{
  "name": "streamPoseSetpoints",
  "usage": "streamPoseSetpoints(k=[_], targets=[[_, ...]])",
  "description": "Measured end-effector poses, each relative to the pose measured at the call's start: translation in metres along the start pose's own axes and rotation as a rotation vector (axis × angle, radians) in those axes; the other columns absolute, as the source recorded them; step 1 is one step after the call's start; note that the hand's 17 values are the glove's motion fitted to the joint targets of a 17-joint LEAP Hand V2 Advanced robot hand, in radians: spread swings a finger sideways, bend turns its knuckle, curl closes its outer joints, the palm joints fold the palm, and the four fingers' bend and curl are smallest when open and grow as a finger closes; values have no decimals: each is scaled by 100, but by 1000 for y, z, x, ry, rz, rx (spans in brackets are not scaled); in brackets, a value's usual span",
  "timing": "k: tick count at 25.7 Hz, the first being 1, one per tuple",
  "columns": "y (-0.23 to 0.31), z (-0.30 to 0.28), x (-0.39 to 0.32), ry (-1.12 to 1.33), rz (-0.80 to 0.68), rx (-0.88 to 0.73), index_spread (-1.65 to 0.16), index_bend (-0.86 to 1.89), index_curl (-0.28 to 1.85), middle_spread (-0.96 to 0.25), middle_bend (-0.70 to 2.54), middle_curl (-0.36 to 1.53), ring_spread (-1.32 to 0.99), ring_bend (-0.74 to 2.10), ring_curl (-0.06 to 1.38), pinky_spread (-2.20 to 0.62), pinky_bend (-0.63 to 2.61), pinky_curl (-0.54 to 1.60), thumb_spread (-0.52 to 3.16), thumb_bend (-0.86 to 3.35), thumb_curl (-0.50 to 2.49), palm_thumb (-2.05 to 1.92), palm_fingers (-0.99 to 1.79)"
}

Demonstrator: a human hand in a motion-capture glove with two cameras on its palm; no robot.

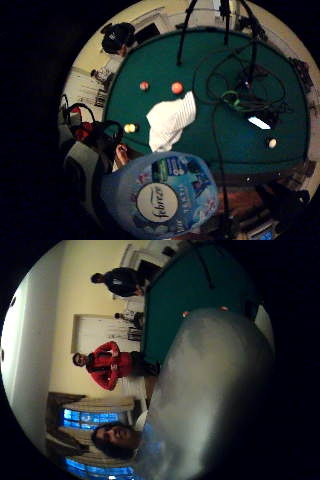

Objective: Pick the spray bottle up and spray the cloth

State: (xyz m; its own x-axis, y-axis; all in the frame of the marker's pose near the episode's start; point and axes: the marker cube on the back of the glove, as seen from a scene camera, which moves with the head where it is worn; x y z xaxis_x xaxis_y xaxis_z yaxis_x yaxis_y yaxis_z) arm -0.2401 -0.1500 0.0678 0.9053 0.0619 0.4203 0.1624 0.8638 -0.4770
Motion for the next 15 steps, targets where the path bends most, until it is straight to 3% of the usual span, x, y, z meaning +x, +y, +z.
streamPoseSetpoints(k=[8, 15], targets=[[-10, 77, 15, 245, 218, -412, -24, 45, 56, -21, 69, 57, -22, 79, 49, -30, 51, 44, 24, -3, 74, 96, 139], [-34, 133, 25, 497, 333, -599, -24, 44, 57, -21, 69, 57, -22, 79, 50, -30, 51, 44, 24, -3, 76, 96, 139]])
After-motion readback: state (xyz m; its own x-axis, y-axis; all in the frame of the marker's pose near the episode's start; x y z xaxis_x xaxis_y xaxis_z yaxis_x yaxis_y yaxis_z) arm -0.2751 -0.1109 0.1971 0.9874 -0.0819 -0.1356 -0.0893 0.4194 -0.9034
